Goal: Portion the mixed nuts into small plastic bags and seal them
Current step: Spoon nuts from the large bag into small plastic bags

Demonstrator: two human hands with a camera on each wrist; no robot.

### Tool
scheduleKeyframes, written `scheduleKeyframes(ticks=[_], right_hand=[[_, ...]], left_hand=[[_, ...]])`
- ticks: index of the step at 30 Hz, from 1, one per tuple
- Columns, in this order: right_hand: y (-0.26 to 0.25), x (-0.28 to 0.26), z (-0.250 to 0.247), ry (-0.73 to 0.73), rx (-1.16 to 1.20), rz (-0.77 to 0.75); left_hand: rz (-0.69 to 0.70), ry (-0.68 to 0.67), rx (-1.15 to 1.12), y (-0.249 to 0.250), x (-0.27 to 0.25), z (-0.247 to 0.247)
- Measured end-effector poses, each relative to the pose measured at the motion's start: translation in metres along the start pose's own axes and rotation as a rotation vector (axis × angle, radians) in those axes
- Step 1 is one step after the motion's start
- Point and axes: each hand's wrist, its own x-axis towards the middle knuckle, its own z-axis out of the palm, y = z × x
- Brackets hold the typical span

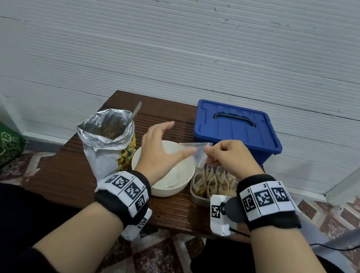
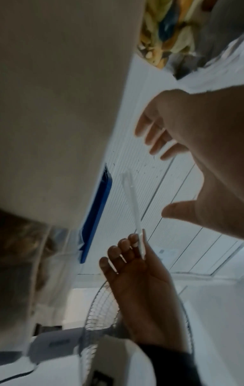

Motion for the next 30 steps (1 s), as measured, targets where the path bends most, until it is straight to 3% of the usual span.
scheduleKeyframes(ticks=[4,7,21,30], right_hand=[[-0.0035,-0.0005,-0.0001,-0.082,-0.034,-0.017],[-0.0058,-0.0017,0.0009,-0.137,-0.037,-0.044],[-0.0064,-0.0006,0.0025,-0.143,-0.073,-0.055],[-0.0083,-0.0021,0.0059,-0.05,-0.052,-0.097]], left_hand=[[0.227,-0.305,0.257,0.0087,0.0013,-0.004],[0.254,-0.38,0.26,0.0062,0.0024,-0.0032],[0.156,-0.181,0.028,0.0032,-0.0007,-0.0064],[0.093,-0.198,-0.043,0.0016,0.0008,-0.0107]])
